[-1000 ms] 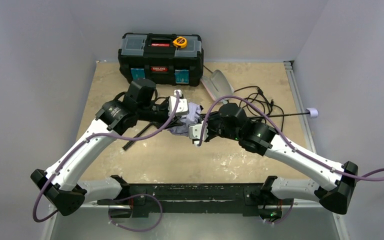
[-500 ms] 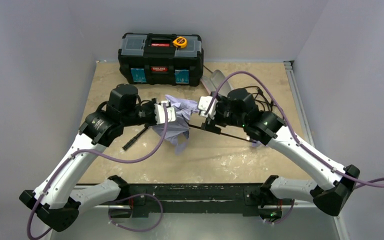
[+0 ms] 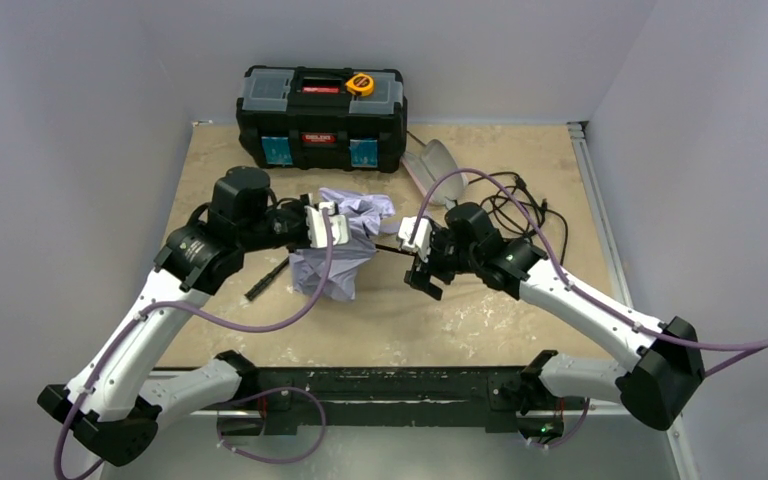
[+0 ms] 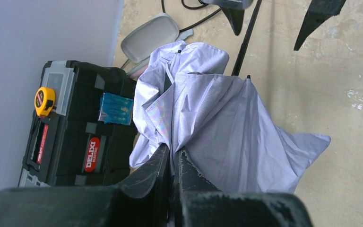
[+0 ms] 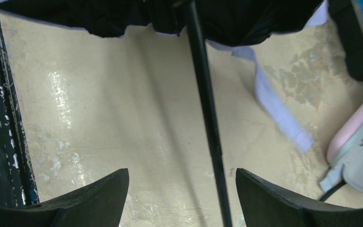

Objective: Open the umbrella

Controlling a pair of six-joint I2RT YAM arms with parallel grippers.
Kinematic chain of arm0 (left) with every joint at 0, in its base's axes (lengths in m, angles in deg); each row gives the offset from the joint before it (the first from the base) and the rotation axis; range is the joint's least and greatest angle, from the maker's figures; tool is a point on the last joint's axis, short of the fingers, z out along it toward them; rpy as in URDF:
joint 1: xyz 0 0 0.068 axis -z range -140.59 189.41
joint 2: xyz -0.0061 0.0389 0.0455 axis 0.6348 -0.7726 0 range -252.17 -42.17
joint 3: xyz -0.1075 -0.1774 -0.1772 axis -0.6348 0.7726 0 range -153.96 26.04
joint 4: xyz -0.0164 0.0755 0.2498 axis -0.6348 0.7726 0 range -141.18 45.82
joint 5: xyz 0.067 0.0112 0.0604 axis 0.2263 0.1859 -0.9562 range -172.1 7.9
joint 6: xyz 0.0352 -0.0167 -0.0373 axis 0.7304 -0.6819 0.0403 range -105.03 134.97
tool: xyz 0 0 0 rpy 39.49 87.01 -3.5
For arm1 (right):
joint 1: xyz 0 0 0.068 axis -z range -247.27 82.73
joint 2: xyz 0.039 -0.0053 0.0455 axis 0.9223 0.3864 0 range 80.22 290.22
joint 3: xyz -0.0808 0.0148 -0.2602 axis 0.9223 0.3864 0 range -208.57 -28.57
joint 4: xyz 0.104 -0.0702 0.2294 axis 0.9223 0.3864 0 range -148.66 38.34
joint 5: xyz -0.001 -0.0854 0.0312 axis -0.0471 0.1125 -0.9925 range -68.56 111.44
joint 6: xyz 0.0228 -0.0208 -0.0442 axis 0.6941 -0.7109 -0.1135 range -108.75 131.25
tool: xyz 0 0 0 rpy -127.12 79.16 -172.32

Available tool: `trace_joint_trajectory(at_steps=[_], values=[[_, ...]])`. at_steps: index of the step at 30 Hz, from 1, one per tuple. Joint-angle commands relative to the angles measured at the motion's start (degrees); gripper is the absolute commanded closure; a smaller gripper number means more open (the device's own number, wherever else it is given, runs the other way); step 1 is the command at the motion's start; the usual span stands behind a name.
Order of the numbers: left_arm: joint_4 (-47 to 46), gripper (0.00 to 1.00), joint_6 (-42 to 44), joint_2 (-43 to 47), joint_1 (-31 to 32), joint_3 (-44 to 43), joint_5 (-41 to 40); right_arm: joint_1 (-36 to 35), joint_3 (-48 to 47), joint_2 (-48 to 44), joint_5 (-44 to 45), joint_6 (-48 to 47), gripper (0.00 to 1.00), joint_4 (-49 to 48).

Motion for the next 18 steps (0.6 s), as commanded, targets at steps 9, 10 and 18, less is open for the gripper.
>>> trace_joint_trajectory(at_steps=[9,10,18], values=[[-4.7,1.00,-2.9,4.7,-6.4,-5.1,10.6,5.0,4.2,9.0,-5.1,0.6,0.41,-15.1],[-5.0,1.00,-3.7,5.1,-7.1,-5.2,11.8,5.5,4.4,9.5,-5.0,0.5,0.42,-15.7],[-4.9,1.00,-3.9,4.7,-11.1,-6.3,12.8,6.8,-0.7,8.0,-11.0,-5.4,0.63,-6.5]])
